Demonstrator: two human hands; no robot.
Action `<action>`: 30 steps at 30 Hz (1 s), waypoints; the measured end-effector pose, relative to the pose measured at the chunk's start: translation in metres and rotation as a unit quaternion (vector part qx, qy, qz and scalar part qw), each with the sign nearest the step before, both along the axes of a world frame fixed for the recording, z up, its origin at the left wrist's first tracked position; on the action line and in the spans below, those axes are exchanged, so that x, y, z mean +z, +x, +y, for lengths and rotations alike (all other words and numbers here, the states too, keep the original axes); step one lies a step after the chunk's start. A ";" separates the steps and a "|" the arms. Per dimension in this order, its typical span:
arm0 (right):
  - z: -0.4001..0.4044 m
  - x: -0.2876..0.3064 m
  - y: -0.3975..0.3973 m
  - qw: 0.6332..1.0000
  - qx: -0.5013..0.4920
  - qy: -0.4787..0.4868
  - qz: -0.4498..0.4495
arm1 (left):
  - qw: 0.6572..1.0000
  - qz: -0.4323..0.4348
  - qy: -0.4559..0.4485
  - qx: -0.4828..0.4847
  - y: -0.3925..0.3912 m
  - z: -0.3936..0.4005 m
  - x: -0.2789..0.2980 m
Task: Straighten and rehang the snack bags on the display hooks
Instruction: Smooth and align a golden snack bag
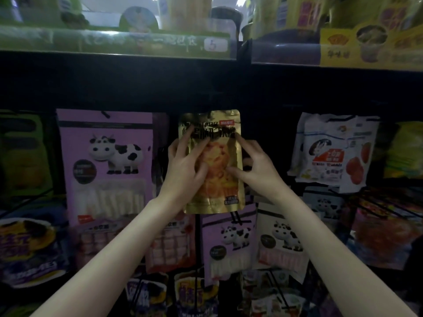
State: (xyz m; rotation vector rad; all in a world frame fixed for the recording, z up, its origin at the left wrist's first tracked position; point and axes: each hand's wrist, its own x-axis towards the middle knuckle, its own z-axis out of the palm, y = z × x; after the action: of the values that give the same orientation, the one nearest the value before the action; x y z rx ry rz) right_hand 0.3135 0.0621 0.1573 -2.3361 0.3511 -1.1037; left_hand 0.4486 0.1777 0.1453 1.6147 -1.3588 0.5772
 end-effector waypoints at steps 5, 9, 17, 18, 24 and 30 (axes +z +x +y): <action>-0.006 -0.004 0.004 1.000 -0.013 0.002 0.004 | 1.000 -0.017 0.019 0.005 0.008 -0.009 -0.006; -0.011 -0.008 0.017 0.995 -0.059 -0.018 0.084 | 0.993 -0.062 0.083 0.060 0.020 -0.022 -0.013; -0.050 -0.084 -0.012 0.975 -0.100 0.019 0.200 | 0.984 0.003 0.143 0.105 0.015 -0.030 -0.050; -0.056 -0.095 -0.014 0.971 -0.092 0.026 0.218 | 0.985 0.012 0.144 0.095 0.014 -0.029 -0.062; -0.073 -0.143 0.000 0.929 -0.134 -0.077 0.336 | 0.989 0.008 0.128 0.071 0.002 -0.022 -0.112; -0.072 -0.156 -0.008 0.972 -0.034 0.021 0.232 | 0.985 -0.042 0.146 0.077 -0.001 -0.023 -0.117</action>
State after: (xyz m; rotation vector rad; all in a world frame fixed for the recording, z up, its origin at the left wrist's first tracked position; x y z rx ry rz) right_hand 0.3055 -0.0101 0.0012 -2.5433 0.6214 -0.5562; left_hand 0.4475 0.1544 0.0286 1.9636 -1.4403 0.5617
